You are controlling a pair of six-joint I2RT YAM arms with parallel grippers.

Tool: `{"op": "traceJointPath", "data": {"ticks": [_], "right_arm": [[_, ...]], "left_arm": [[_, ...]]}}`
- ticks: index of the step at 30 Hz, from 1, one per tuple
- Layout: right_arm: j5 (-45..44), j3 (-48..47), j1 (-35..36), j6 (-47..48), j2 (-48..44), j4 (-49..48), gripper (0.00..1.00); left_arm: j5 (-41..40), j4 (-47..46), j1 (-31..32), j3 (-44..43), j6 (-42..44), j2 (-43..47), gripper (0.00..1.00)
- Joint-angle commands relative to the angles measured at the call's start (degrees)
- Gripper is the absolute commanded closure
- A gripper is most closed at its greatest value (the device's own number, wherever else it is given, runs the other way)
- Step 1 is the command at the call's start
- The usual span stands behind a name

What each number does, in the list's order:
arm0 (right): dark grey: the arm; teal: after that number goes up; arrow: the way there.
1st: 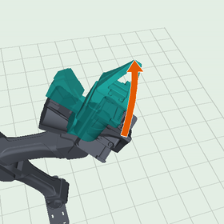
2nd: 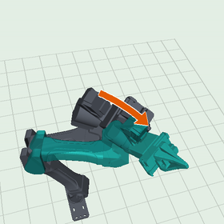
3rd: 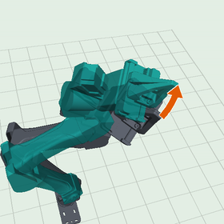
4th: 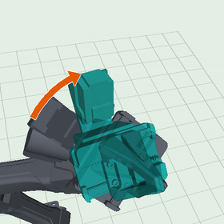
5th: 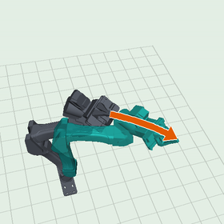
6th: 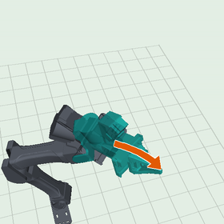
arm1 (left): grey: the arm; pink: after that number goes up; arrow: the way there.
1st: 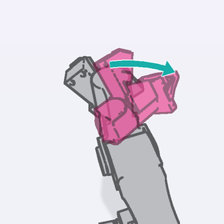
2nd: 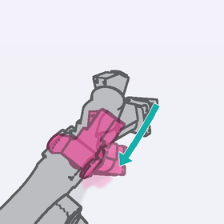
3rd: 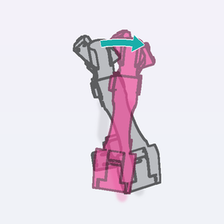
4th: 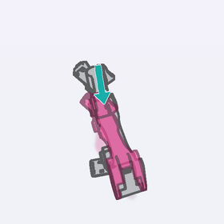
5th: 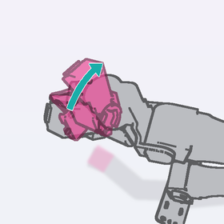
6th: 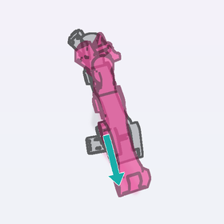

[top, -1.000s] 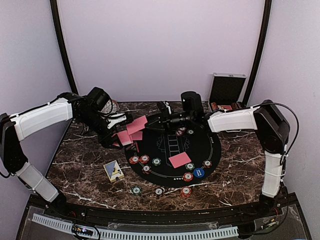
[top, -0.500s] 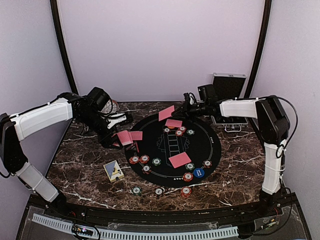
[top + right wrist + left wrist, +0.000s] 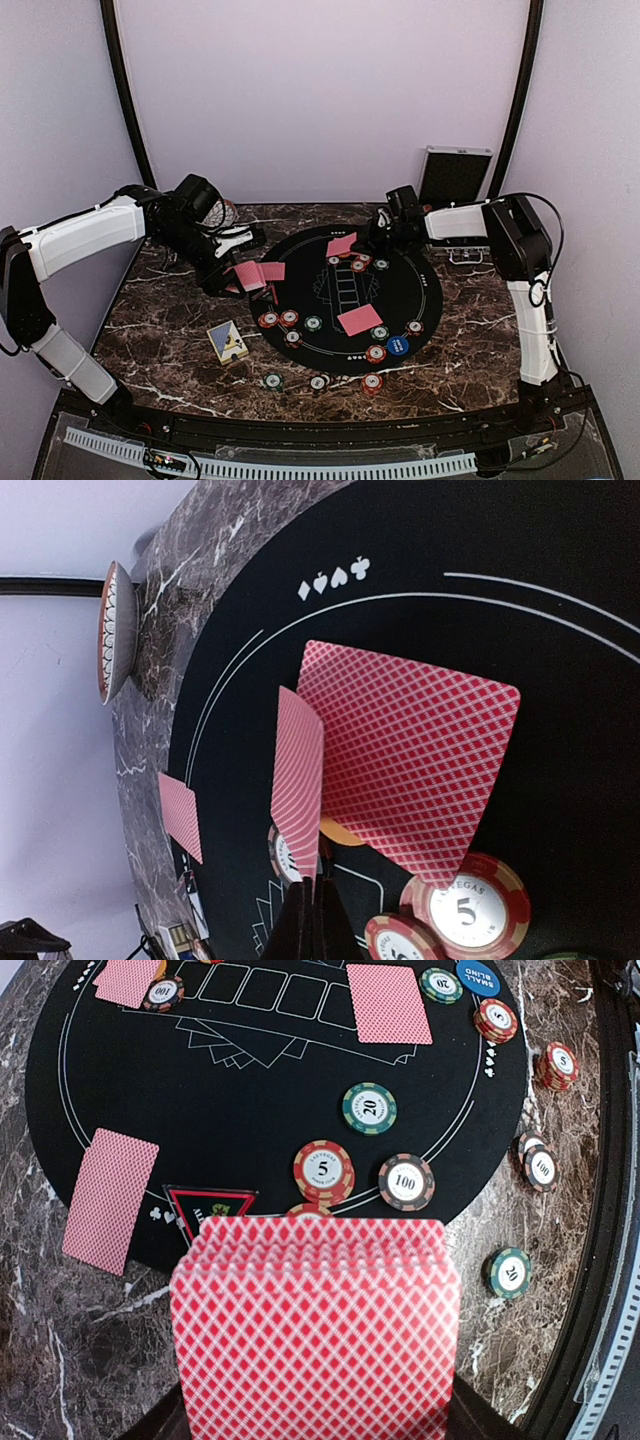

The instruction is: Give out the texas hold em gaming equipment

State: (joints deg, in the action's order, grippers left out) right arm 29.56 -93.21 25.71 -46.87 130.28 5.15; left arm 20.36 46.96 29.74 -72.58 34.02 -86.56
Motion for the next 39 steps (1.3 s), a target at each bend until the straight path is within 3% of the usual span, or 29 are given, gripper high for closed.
{"op": "traceJointPath", "data": {"ticks": [1,9,14,18,27,39], "right_arm": [[-2.6,-2.0,-0.7,1.2,-0.4,0.3,1.00],[-4.6,0.8,-0.6,5.0,-7.3,2.6,0.52],[-3.9,5.6,1.4,7.0,-15.5,2.0,0.36],[1.6,10.6,5.9,5.5,-19.6,-1.6,0.24],[7.9,13.7,20.5,1.3,-20.5,-7.9,0.18],[10.0,10.5,26.1,-3.2,-16.0,-13.5,0.17]], "left_arm": [[1.2,1.3,-0.3,-0.2,0.2,1.5,1.00],[1.5,1.4,-0.3,-0.5,0.0,1.4,1.00],[2.1,1.1,-0.3,-0.4,-0.5,1.2,1.00],[2.4,0.9,-0.3,-0.6,-0.6,1.0,1.00],[2.7,1.1,-0.3,-1.5,-0.4,0.7,1.00],[3.8,1.5,-0.3,-2.1,-0.4,0.2,1.00]]}}
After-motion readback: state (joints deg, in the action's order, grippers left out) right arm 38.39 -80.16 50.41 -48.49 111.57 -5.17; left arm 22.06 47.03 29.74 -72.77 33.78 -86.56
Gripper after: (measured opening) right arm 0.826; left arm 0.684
